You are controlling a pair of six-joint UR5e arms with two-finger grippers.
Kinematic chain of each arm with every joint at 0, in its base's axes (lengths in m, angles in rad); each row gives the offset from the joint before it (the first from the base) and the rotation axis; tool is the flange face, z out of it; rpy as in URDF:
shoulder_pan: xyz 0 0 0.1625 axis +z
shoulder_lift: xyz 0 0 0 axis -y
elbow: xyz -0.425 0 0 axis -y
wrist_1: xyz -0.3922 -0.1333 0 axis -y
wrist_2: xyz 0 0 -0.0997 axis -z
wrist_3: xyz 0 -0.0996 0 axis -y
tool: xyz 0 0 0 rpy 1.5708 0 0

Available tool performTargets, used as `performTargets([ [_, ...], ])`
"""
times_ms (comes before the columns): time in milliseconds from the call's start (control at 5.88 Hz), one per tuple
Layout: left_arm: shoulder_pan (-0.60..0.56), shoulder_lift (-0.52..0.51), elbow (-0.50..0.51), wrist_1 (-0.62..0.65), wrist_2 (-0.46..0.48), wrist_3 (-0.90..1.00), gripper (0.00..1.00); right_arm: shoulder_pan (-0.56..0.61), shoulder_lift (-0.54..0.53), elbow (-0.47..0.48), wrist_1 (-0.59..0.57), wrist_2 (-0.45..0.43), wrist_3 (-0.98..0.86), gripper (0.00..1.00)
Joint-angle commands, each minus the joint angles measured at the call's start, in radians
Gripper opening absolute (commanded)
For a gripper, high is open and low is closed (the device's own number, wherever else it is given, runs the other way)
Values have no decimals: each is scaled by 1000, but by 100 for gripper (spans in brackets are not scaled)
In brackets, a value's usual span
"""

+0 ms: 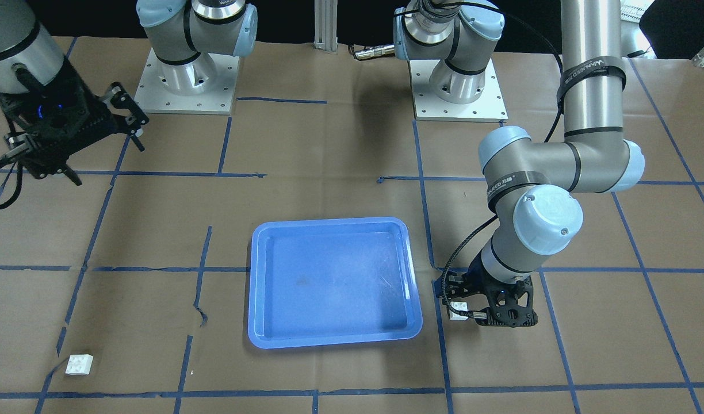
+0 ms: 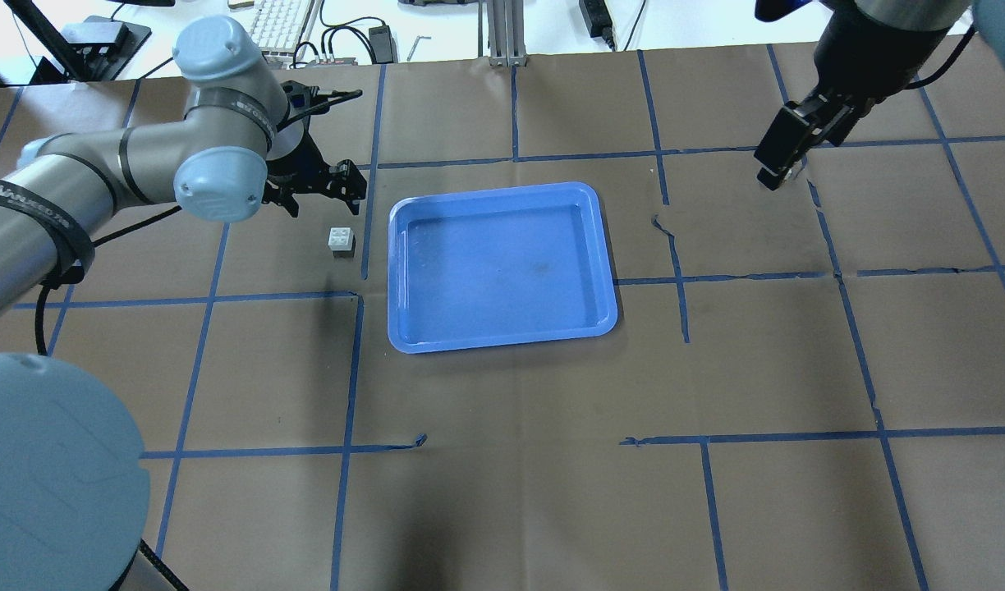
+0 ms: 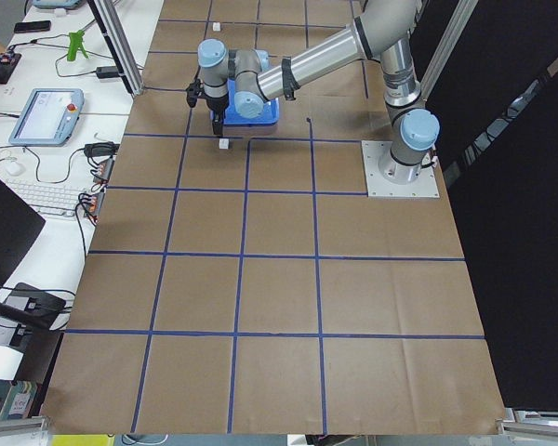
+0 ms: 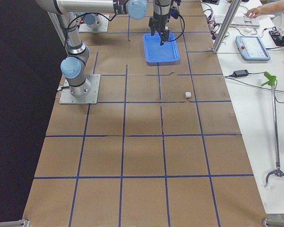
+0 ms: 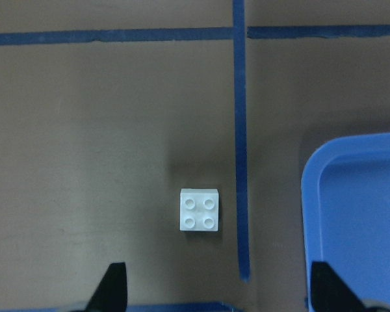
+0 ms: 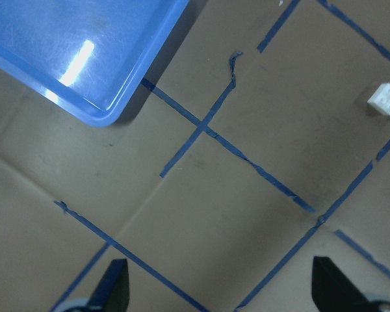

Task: Assemble white blocks and place on blue tray

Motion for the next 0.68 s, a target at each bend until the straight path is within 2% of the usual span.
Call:
performTargets([
  [0, 0, -73, -34, 108, 2, -1, 99, -72, 119, -94, -41, 0, -525, 100],
  [340, 0, -75, -36, 107, -3, -3, 99, -159, 328, -301, -38, 34, -938, 100],
  [510, 0, -71, -33, 110, 3, 8, 60, -201, 428, -401, -38, 98, -1031, 100],
])
